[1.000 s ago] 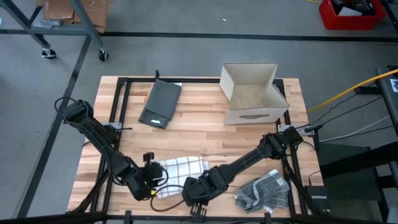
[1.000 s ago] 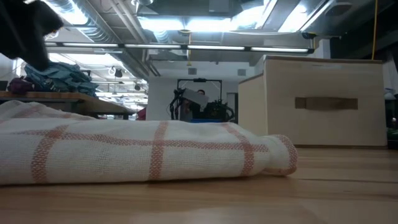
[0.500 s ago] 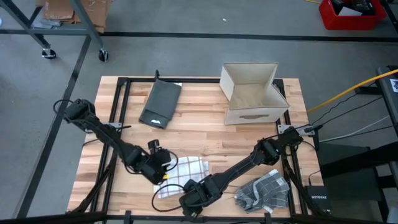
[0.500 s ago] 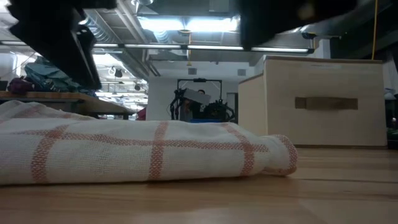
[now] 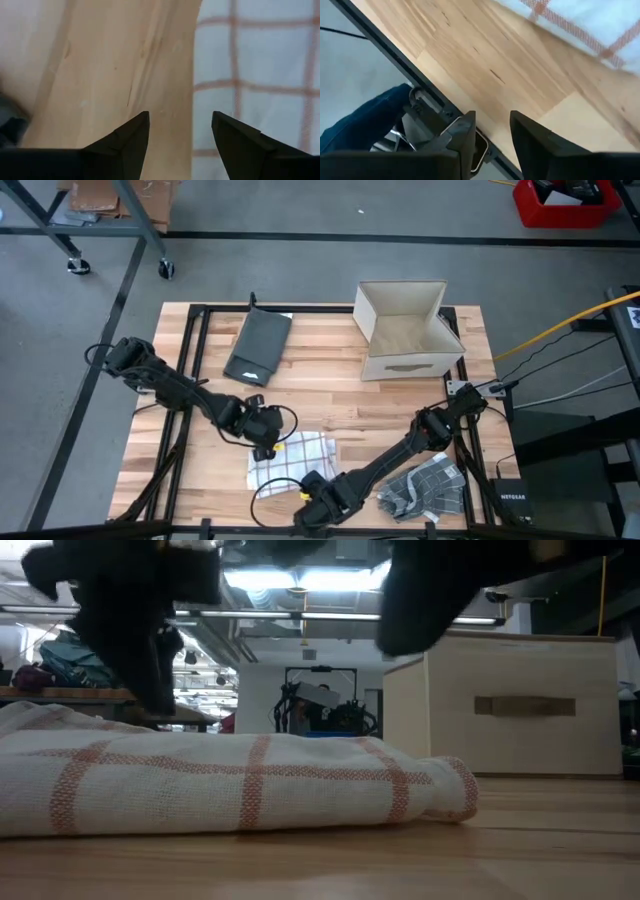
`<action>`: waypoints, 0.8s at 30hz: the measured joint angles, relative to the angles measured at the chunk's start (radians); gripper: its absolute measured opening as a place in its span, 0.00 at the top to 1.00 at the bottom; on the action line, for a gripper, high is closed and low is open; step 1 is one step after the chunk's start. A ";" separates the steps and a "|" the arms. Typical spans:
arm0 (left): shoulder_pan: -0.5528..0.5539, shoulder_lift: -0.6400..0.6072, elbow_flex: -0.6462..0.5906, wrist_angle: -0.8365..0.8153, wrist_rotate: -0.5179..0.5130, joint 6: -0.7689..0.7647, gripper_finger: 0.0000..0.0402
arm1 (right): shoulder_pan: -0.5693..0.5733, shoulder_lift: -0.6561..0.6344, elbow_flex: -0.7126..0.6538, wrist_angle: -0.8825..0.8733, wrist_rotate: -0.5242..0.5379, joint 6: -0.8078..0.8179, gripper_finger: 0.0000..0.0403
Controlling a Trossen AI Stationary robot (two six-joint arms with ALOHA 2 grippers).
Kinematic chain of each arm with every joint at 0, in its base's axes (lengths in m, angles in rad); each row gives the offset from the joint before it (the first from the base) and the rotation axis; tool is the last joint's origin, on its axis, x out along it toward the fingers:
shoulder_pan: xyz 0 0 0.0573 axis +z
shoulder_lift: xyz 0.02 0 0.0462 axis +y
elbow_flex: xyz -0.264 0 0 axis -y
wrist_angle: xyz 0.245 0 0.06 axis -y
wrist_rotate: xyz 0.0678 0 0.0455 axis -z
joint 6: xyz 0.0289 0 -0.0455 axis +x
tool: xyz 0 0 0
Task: Fold towel
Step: Fold the white kitchen towel
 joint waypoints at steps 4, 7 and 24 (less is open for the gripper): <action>0.044 0.000 -0.053 0.007 0.097 0.004 0.48 | 0.035 0.000 0.000 0.025 0.043 0.041 0.70; 0.063 0.000 -0.105 0.050 0.194 -0.013 0.48 | 0.060 0.000 0.000 0.028 0.108 0.074 0.71; 0.009 -0.002 -0.227 0.179 0.350 -0.143 0.48 | 0.005 0.073 0.001 -0.026 0.311 0.175 0.71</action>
